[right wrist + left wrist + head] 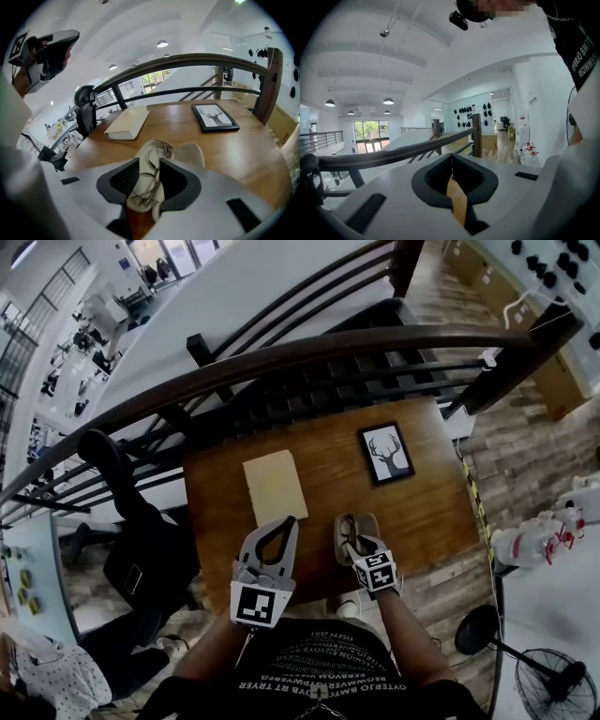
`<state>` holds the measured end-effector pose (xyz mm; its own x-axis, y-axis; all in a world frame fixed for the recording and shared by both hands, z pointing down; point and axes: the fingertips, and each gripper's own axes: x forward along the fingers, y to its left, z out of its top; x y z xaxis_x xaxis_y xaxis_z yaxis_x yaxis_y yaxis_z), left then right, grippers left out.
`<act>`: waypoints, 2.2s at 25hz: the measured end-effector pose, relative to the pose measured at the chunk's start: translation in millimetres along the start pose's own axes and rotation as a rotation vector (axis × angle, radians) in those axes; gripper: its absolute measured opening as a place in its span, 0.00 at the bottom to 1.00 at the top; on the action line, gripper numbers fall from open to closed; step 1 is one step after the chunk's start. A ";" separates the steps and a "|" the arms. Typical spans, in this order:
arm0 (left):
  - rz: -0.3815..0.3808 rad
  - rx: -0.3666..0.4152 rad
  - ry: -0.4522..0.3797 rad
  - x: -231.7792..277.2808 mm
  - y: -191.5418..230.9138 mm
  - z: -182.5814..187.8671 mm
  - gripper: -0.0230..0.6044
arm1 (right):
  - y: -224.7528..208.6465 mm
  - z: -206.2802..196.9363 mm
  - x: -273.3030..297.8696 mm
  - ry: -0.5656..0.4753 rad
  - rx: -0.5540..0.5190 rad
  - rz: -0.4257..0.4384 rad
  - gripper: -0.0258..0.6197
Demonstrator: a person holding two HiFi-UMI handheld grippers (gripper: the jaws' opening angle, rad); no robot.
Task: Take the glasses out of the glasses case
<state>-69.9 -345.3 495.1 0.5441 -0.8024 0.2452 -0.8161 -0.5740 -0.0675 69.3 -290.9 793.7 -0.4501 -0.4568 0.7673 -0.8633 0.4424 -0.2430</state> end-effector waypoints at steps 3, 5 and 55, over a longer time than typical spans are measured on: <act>0.005 -0.008 -0.002 -2.2 2.9 -2.7 0.08 | -2.9 -5.7 7.4 0.032 0.012 -0.009 0.24; 0.011 -0.011 0.001 -3.9 5.5 -4.9 0.08 | -5.2 -8.7 10.2 0.046 0.022 -0.014 0.24; 0.057 -0.014 0.040 -15.6 -3.7 -14.2 0.08 | -43.8 -44.4 25.7 0.193 -0.058 -0.115 0.15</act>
<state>-78.1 -328.3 505.3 0.4883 -0.8265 0.2802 -0.8486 -0.5246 -0.0686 105.7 -287.8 850.4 -0.2922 -0.3531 0.8888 -0.8895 0.4417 -0.1170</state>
